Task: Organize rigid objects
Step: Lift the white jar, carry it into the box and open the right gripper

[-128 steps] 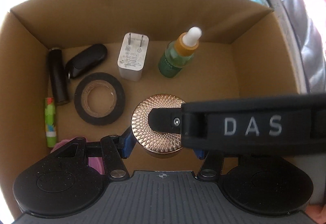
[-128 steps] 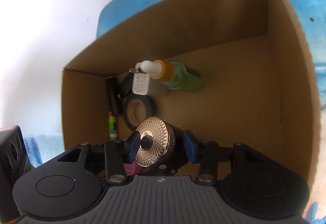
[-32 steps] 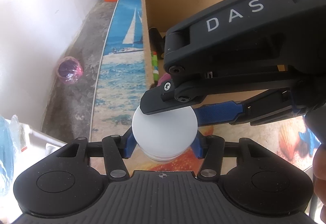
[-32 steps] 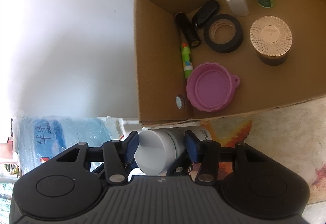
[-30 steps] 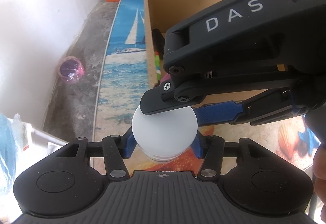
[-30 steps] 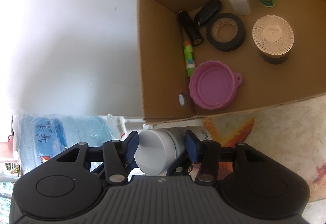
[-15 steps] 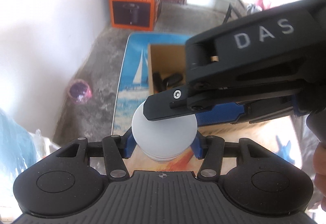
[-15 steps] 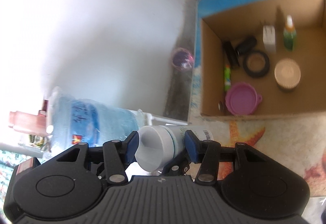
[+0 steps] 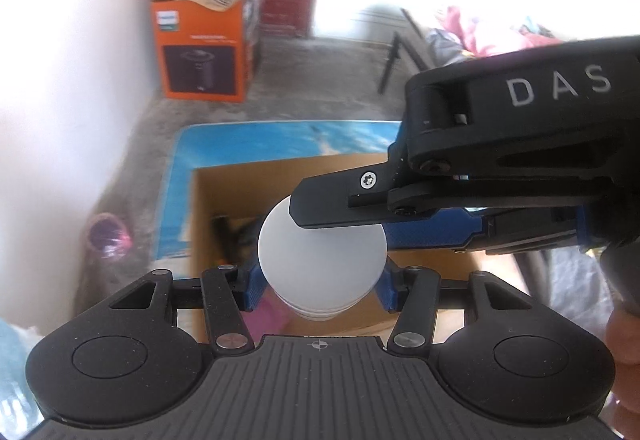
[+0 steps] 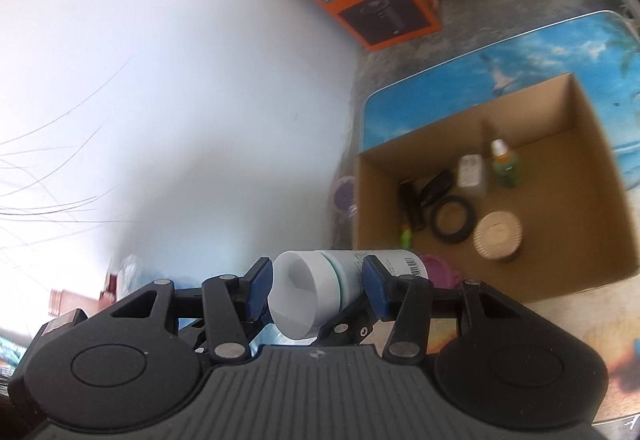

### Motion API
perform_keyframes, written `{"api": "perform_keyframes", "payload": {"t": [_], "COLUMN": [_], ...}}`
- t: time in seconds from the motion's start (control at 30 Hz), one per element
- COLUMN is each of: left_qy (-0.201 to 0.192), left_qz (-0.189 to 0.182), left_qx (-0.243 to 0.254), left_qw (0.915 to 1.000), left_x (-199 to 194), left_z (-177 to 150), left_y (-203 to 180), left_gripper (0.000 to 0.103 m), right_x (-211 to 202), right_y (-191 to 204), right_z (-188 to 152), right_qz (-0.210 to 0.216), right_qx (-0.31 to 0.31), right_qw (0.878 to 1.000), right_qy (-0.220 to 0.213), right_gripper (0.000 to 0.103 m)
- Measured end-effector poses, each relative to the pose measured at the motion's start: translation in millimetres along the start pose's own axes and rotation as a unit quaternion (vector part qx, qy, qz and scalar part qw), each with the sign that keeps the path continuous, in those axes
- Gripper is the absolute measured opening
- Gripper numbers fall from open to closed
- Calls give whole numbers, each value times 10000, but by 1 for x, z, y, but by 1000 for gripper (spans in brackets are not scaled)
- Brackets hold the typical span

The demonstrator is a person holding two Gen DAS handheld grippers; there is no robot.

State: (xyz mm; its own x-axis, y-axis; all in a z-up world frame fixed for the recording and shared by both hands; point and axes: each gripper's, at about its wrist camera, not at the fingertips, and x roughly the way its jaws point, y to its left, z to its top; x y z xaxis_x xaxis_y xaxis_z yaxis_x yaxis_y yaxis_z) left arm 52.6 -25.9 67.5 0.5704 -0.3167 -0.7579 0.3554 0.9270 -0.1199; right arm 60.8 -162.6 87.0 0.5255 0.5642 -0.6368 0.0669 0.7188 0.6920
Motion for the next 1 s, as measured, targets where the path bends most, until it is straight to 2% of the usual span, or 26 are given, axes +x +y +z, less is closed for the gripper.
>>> {"api": "perform_keyframes", "payload": {"t": [0.13, 0.37, 0.63, 0.87, 1.0], "left_qy": [140, 495, 850, 897, 908], "left_qz": [-326, -625, -620, -416, -200], "left_qx": [18, 8, 97, 249, 505], "left_qw": [9994, 9968, 9944, 9948, 9944], "left_x": [29, 84, 136, 150, 158], "left_z": [4, 4, 0, -5, -11], "left_y": [-19, -42, -60, -71, -77], "left_gripper": [53, 53, 53, 53, 53], "right_x": [-10, -1, 27, 41, 46], "right_y": [-38, -102, -147, -159, -165], "right_z": [15, 32, 41, 47, 48], "right_qz": [-220, -487, -743, -815, -897], "right_qx": [179, 441, 435, 235, 182], "right_qw": [9995, 9978, 9961, 9954, 9942], "right_qy": [-103, -81, 207, 434, 558], "right_gripper": [53, 53, 53, 53, 53]}}
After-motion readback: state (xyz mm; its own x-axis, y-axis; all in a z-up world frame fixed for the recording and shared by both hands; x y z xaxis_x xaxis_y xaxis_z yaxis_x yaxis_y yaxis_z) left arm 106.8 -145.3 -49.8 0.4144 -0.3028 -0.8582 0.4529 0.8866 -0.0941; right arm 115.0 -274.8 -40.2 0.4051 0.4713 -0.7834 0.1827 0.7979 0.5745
